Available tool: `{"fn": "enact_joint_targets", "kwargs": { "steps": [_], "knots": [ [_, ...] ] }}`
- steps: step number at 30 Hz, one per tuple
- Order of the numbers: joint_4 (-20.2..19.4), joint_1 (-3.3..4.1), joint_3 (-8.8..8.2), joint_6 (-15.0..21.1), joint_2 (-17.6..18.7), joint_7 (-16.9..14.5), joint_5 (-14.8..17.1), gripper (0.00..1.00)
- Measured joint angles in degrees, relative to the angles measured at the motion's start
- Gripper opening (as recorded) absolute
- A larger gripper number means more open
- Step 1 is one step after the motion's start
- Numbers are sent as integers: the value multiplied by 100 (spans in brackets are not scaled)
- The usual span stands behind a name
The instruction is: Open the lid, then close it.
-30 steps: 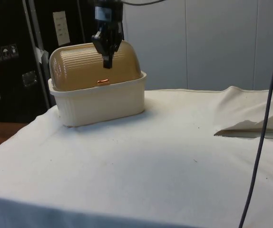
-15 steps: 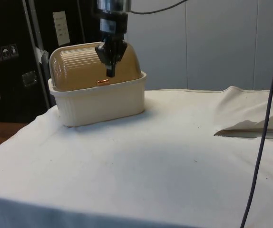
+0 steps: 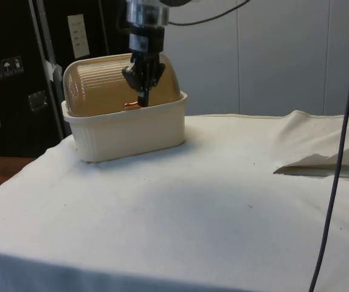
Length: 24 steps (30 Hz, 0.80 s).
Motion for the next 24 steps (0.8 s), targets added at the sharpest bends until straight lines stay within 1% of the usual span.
{"fn": "enact_joint_targets", "kwargs": {
  "steps": [6, 8, 12, 14, 16, 20, 23, 24],
  "knots": [
    [-29, 0, -6, 109, 40, 155, -40, 0],
    [-46, 0, -11, 206, 80, 281, -86, 0],
    [-52, 0, -17, 286, 126, 453, -155, 0],
    [-57, 0, -29, 355, 155, 596, -235, 0],
    [-57, 0, -29, 372, 160, 647, -269, 0],
    [-63, 0, -40, 453, 189, 871, -430, 0],
    [-69, 0, -57, 550, 212, 1106, -602, 0],
    [-69, 0, -57, 550, 212, 1106, -602, 0]
  ]
}}
